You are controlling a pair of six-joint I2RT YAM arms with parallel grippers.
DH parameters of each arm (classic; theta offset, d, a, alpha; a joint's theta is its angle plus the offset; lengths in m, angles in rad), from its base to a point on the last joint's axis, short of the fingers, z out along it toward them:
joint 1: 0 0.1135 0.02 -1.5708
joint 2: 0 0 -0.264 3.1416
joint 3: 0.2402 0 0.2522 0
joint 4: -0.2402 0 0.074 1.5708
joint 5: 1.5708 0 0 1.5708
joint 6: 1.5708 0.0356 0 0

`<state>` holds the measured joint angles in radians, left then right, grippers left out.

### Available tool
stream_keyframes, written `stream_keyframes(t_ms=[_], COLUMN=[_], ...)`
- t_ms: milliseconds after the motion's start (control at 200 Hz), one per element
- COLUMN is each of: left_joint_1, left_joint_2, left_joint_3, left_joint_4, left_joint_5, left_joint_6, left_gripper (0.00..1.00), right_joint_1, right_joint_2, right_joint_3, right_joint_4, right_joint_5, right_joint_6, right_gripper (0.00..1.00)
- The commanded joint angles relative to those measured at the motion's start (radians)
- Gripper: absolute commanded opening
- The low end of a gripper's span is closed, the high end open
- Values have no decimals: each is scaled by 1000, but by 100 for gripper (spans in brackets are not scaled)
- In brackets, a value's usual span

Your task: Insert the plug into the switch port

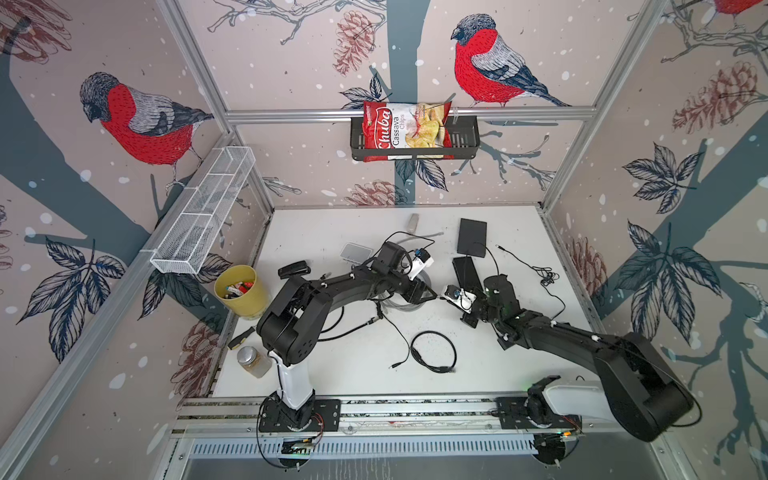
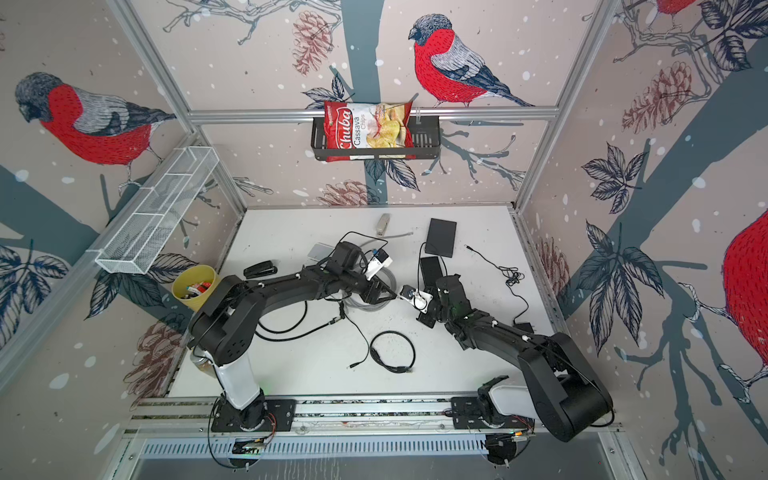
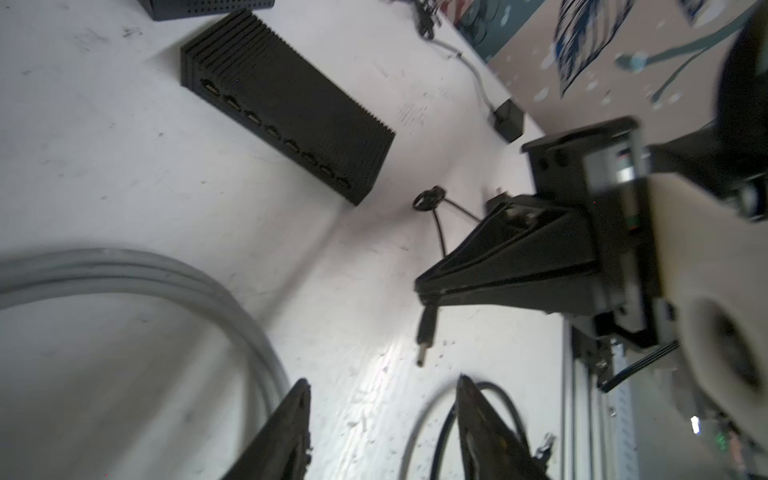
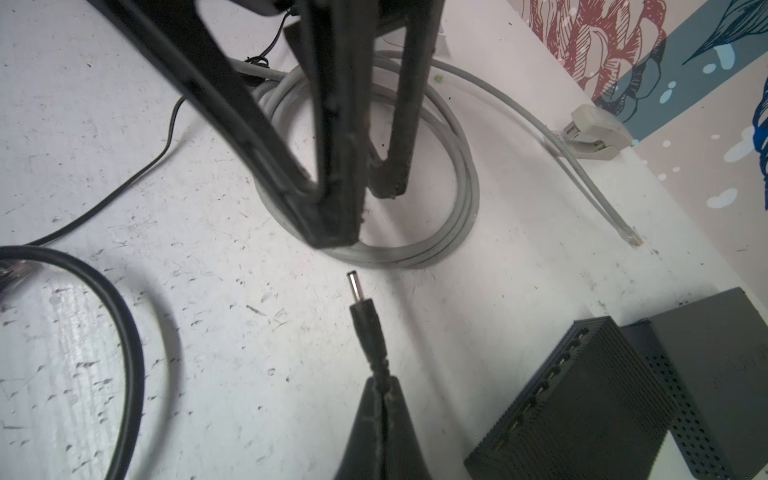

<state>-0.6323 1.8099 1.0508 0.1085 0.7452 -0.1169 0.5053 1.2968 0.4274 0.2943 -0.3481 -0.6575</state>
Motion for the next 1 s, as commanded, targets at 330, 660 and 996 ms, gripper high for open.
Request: stream_keyframes(t_ms=[330,660,996], left_joint_1=[-38,-58,-72], left_joint_2=[45,45,74], left_joint_3=[-145,-120,-80], left_joint_4=[549,428,380], left_joint_5=[70,-30,-27], left_joint_6=[-444,-374,-343], left_gripper=[50,42,29], right_joint_1=[-1,-1,-2], right_joint_2=[-12,-18,-17], right_joint_3=[-9,-12,-10], right_joint_4=[29,33,42], right_joint_5=[-15,-26,-28], right_joint_6=[40,42,42], right_gripper=[4,4,4])
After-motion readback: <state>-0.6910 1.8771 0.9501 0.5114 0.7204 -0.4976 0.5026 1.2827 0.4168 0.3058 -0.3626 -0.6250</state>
